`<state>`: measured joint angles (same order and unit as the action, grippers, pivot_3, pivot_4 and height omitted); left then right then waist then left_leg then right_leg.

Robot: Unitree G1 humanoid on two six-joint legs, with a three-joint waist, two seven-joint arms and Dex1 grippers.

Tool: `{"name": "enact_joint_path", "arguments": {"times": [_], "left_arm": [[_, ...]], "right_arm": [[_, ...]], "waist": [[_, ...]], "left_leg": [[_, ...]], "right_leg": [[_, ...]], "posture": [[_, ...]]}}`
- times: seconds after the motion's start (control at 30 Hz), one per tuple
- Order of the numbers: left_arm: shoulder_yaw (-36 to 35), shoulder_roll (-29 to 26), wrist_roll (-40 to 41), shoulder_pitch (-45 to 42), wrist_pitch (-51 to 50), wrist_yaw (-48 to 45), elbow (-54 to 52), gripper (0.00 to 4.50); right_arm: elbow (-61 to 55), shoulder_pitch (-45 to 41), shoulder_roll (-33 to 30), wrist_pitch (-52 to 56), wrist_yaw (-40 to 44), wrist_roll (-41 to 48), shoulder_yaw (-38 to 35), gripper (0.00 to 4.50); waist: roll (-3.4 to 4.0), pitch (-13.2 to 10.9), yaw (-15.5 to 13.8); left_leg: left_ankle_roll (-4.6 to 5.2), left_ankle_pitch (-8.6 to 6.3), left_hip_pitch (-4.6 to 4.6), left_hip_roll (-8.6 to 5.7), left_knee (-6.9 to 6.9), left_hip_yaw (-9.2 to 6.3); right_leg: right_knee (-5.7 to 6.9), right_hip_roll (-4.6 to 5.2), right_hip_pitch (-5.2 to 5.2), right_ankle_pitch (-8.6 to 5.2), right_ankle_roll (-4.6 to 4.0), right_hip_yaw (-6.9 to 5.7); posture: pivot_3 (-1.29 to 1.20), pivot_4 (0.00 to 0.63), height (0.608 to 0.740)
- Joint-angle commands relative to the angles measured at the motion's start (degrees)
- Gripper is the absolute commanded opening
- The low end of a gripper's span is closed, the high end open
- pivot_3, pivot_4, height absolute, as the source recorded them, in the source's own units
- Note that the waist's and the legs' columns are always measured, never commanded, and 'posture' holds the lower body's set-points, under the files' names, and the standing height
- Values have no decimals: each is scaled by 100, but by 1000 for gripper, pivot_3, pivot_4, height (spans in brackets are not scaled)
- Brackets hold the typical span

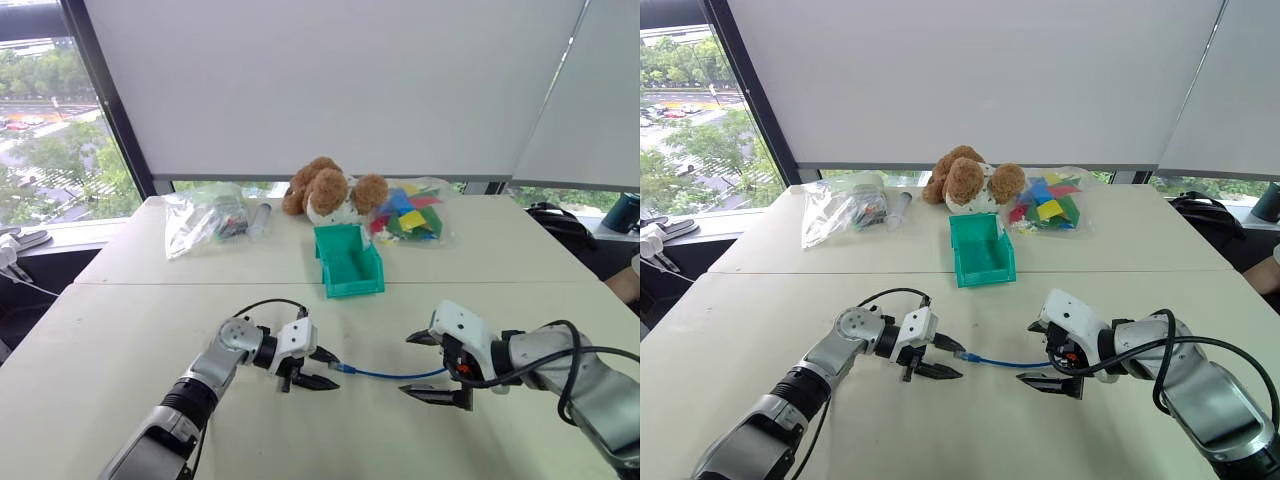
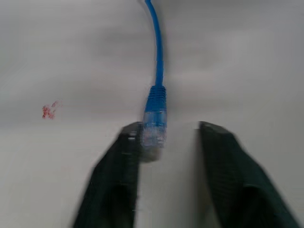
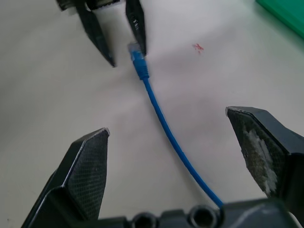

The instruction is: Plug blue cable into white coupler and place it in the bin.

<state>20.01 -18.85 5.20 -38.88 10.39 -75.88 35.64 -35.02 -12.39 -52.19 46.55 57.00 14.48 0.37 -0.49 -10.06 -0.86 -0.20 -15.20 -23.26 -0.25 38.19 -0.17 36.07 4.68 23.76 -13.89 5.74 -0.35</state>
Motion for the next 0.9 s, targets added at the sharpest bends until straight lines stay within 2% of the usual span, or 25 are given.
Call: {"name": "enact_joint_path", "arguments": {"times": [0.03, 0.17, 0.27, 0.43, 0.63, 0.9], "left_arm": [[-100, -32, -20, -65, -33, -10, -8, 69], [-385, -126, 295, 17, -165, -14, -550, 69], [-782, -46, 705, 143, -337, 304, -1252, 69], [-964, -67, 769, 367, -457, 717, -1978, 69], [-954, -56, 813, 546, -659, 985, -2434, 69], [-850, -42, 697, 646, -699, 1161, -2592, 69]], "right_arm": [[-432, 144, 62, 272, -249, 300, -385, 4314], [-811, 463, 634, 1020, -606, 1130, -1040, 4314], [-1056, 698, 1551, 1931, -1102, 2082, -1724, 4314], [-996, 548, 2884, 2863, -2128, 3136, -2452, 4314], [-124, -248, 4213, 3412, -3469, 3548, -2913, 4314], [700, -844, 5328, 3635, -4502, 3819, -2964, 4314]], "waist": [[0, 0, 5], [-2, -1, 11], [-2, -1, 10], [4, 3, 14], [6, 4, 24], [8, 5, 33]], "left_leg": [[0, 0, 0, 0, 0, 0], [1, 0, -2, 2, 0, -5], [1, -1, -5, 6, -1, -11], [1, -1, 0, 3, -1, -12], [1, -1, 0, 4, -2, -12], [2, -1, -2, 1, -7, -12]], "right_leg": [[0, 0, 0, 0, 0, 0], [0, -2, 0, 0, 1, -3], [3, -4, 3, 2, 3, -4], [4, 2, -2, 2, 3, -3], [7, -3, 0, 2, 2, -4], [11, -4, 6, 3, 3, -4]], "posture": [[0, 150, 740], [0, 150, 740], [0, 150, 740], [0, 150, 740], [0, 150, 740], [0, 150, 740]]}}
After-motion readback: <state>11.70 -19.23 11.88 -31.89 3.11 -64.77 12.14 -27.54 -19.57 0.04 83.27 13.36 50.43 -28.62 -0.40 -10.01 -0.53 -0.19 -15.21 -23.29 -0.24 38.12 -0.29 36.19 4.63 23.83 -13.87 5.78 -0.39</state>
